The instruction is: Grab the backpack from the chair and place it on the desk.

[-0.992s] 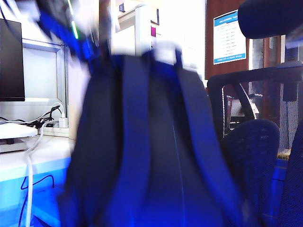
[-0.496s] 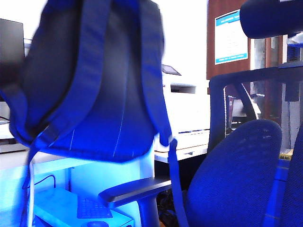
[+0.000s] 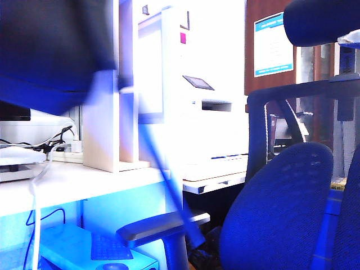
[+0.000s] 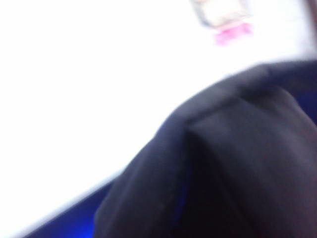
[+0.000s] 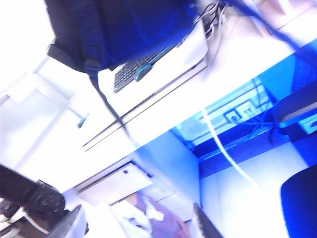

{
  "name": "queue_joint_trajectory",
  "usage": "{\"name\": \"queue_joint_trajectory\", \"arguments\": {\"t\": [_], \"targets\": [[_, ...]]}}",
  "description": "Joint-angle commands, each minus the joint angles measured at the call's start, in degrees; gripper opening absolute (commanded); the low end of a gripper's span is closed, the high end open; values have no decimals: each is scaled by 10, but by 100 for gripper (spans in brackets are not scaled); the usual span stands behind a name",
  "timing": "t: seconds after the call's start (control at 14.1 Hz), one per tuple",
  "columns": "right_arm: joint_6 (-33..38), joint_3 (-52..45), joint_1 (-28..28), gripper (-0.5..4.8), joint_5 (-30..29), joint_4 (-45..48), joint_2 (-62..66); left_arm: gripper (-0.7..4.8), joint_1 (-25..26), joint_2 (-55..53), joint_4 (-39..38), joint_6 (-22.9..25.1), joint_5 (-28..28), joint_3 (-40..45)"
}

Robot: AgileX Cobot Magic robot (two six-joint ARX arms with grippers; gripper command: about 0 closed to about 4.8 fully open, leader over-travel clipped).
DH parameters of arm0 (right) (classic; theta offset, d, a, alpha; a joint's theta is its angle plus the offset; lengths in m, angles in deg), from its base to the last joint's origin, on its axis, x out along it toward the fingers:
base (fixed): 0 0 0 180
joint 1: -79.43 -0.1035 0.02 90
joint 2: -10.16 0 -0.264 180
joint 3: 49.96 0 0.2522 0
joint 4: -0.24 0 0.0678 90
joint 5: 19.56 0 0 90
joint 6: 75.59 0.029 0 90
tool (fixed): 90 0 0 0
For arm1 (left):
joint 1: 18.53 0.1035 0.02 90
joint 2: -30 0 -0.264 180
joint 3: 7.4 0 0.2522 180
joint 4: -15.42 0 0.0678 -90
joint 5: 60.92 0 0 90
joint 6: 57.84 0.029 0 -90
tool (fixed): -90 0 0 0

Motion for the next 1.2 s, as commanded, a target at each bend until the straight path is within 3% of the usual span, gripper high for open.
{"name": "queue_joint_trajectory", "arguments": {"t": [0.07,0.14,0.21,0.28,0.35,0.5,0.57,0.64,0.71,0.78,0.85,0.92,0.99,1.06,1.13,1.2], "targets": [[6,4,1,274,0,9,0,-7,125,-18,84,-96,-18,-11],[12,4,0,274,-3,8,0,-7,159,-40,85,-107,7,-11],[29,4,-1,274,-3,8,0,48,190,-61,81,-112,9,-11],[32,4,0,274,-1,9,0,293,207,-67,64,-136,-8,-11],[32,4,0,274,-4,9,0,479,209,-67,50,-152,23,-11],[35,4,-1,274,-3,9,0,479,209,-71,50,-148,77,-11],[37,4,0,274,-3,10,0,479,215,-68,45,-129,149,-11],[36,4,-1,274,-4,10,0,479,220,-65,41,-138,164,-12],[36,4,0,274,-12,9,0,479,221,-57,25,-173,142,-12],[36,4,0,274,-12,9,0,479,221,-52,6,-239,16,-11],[36,3,0,274,-12,9,0,478,220,-52,3,-271,-110,-11],[35,4,0,274,-9,10,0,236,213,-52,3,-303,-269,-11],[31,4,0,274,5,10,0,2,177,-50,2,-302,-428,-11],[31,4,0,274,6,10,0,-5,152,-45,-9,-296,-474,-11],[24,3,0,273,16,10,0,-5,96,-30,-68,-246,-496,-11],[-9,3,0,250,21,10,0,-5,36,-3,-172,-135,-465,-11]]}}
